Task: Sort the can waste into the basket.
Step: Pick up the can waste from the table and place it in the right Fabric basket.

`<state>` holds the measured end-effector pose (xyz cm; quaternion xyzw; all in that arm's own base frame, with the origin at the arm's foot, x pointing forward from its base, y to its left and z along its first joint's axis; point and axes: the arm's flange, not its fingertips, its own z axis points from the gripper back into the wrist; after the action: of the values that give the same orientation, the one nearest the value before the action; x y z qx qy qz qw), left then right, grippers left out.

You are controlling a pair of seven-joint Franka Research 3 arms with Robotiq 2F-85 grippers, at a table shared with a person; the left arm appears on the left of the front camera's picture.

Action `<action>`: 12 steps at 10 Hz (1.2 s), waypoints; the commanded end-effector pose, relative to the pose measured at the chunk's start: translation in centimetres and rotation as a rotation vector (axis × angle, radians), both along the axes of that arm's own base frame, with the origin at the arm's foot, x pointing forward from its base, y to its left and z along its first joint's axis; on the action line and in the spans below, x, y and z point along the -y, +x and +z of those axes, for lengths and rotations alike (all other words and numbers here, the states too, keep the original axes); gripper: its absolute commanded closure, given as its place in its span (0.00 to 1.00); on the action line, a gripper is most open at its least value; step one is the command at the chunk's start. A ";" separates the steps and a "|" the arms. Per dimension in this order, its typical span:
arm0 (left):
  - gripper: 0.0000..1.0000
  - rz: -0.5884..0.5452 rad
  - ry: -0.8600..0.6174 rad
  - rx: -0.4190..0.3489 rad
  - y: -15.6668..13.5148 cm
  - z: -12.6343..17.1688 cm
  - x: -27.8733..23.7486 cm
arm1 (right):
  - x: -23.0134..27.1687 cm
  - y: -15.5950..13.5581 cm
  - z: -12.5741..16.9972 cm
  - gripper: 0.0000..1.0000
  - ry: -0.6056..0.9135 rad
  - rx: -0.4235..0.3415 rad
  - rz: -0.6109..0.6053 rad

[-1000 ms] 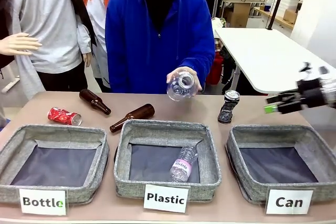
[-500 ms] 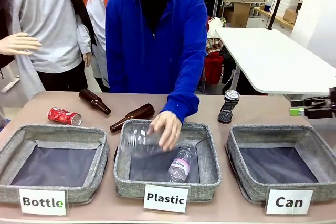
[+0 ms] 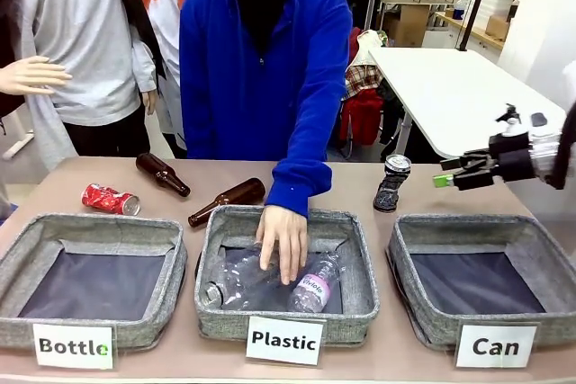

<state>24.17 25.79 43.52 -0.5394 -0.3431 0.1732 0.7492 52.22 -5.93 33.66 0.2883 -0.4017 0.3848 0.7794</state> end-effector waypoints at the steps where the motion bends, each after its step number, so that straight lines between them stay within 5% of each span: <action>1: 0.00 0.000 -0.004 0.035 0.0 0.1 -0.1 | -1.2 1.5 -0.4 0.00 -0.077 -0.007 -0.055; 6: 0.00 0.000 -0.004 0.035 0.0 0.1 -0.1 | -5.5 3.7 -3.1 0.00 -0.134 -0.089 0.036; 12: 0.00 0.000 -0.004 0.035 0.0 0.1 -0.1 | -7.9 5.5 -5.6 0.00 -0.025 -0.106 0.016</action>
<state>24.17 25.79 43.51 -0.5398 -0.3431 0.1727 0.7491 56.89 1.61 28.18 0.2916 -0.3380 0.4008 0.8000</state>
